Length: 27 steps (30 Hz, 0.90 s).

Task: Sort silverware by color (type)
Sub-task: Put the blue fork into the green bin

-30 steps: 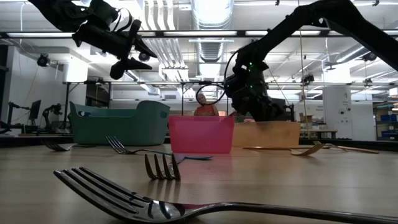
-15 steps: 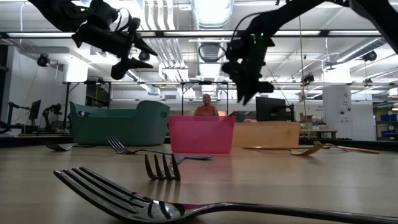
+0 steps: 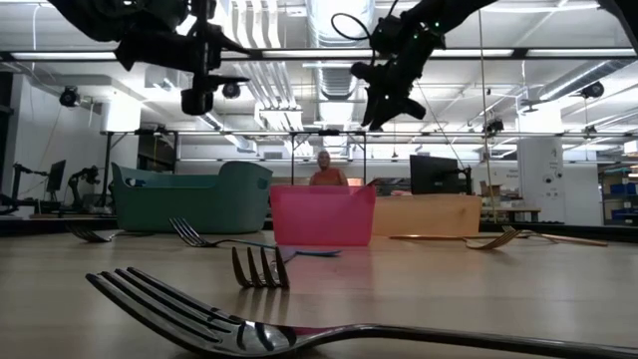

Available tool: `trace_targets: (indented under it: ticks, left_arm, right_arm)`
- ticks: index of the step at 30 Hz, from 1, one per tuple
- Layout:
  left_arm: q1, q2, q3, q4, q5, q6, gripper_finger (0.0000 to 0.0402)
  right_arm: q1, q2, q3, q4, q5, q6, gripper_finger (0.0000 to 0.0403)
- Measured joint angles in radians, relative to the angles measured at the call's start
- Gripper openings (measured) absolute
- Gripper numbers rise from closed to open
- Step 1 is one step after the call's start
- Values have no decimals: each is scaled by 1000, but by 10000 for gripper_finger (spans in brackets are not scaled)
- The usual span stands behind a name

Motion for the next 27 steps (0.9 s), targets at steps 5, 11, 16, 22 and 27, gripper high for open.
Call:
trace_targets:
  ticks: [5,11,16,22,27]
  left_arm:
    - [-51,-30,0,-86,-1,-25,178]
    - [-94,-56,0,-346,-11,53,178]
    - [-163,-56,0,-599,-182,128,178]
    - [-313,-59,0,-735,-285,116,178]
    - [-414,-51,0,-722,-448,89,178]
  right_arm:
    - [0,-22,0,-1,-1,-24,75]
    - [-3,-22,0,26,8,-41,75]
    - [-3,-21,0,27,5,-85,75]
    - [-3,-21,0,20,5,-129,75]
    - [-3,-22,0,18,5,-167,75]
